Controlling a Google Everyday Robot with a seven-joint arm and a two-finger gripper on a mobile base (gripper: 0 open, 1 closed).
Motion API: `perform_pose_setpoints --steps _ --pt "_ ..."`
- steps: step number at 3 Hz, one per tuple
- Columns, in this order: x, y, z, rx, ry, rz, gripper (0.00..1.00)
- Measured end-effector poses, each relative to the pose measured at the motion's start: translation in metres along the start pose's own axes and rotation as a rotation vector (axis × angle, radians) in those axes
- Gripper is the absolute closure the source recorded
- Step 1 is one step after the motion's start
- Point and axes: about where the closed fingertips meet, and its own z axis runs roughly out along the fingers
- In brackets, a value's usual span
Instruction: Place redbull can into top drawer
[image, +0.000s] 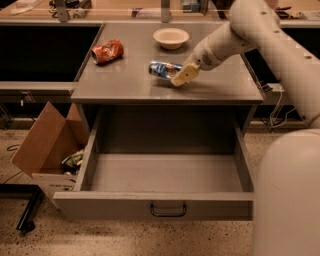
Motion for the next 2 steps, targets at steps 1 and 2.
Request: perform_pose_setpoints --steps 1,2 --pt "0.0189 0.0028 -0.0318 0.053 -0.074 0.012 1.00" --pt "0.0189 0.0028 -0.0319 0.053 -0.074 0.011 1.00"
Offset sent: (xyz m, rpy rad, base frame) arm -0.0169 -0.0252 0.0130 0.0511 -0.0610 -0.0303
